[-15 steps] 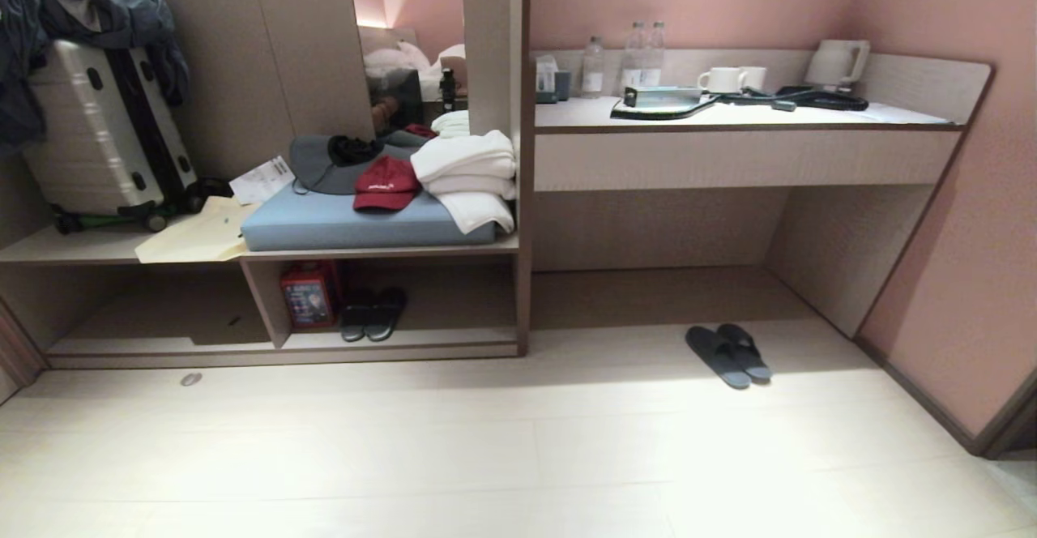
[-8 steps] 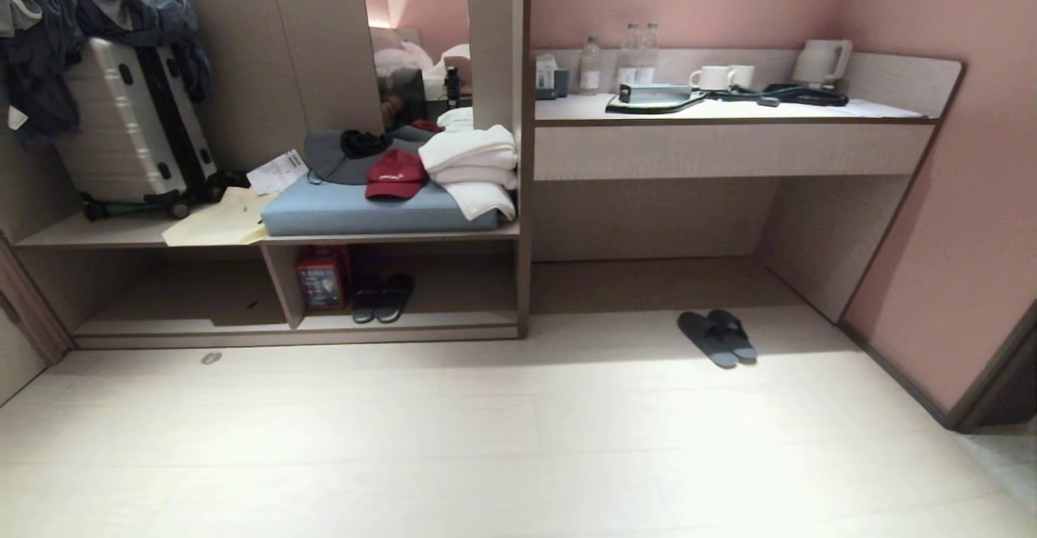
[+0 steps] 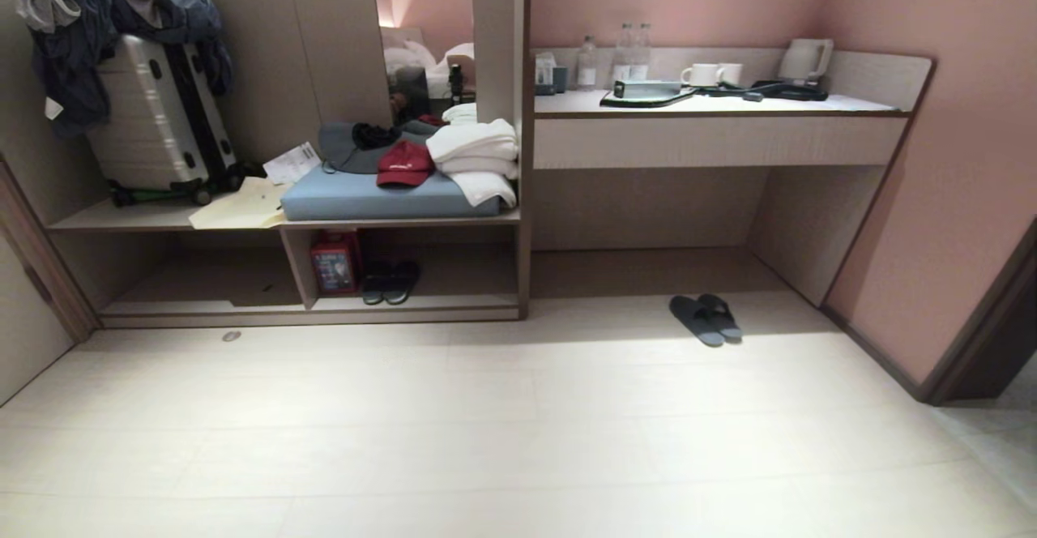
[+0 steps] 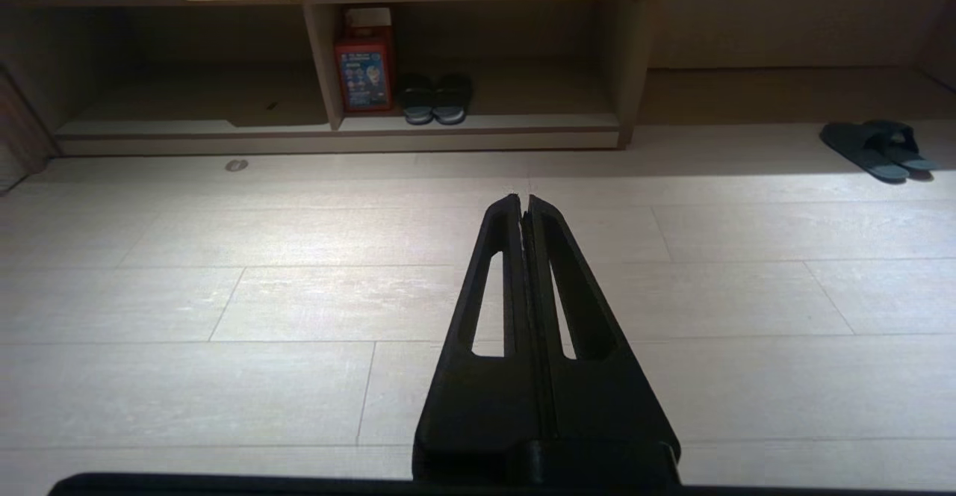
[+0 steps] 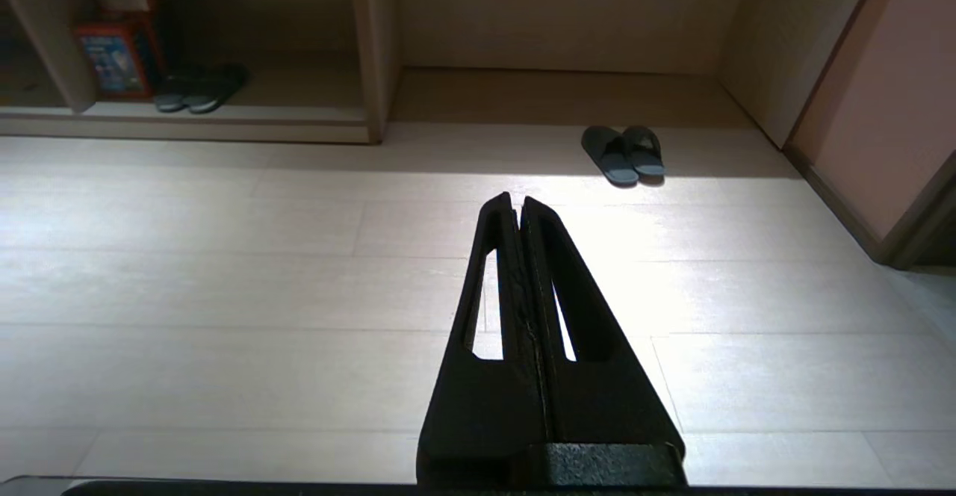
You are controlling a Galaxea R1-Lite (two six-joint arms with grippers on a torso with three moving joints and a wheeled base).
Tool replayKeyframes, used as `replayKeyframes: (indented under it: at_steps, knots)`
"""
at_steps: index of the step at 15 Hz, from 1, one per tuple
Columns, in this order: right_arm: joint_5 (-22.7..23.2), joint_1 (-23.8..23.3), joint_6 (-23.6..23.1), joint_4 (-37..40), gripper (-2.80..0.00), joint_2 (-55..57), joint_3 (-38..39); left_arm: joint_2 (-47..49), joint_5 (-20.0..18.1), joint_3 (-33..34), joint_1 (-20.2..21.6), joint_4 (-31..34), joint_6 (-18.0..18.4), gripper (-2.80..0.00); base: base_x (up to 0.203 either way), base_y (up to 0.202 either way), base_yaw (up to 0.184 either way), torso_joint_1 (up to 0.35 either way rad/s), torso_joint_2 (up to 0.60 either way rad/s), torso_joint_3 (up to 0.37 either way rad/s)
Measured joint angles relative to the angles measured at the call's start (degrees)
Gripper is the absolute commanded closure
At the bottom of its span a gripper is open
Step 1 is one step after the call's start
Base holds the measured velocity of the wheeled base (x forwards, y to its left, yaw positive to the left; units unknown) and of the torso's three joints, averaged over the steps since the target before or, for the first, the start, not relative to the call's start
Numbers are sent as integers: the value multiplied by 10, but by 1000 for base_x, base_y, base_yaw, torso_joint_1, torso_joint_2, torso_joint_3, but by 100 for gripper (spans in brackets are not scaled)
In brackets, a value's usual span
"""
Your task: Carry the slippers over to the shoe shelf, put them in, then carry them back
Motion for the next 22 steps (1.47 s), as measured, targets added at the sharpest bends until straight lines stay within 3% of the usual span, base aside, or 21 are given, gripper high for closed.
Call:
replayKeyframes:
  at_steps: [13, 22]
  knots:
    - [0, 0, 0, -1, 0, 0, 0, 0, 0, 0, 0, 0, 1, 0, -192, 0, 1, 1, 3, 4]
    - [0, 0, 1, 0, 0, 0, 0, 0, 0, 0, 1, 0, 3, 0, -6, 0, 0, 0, 1, 0]
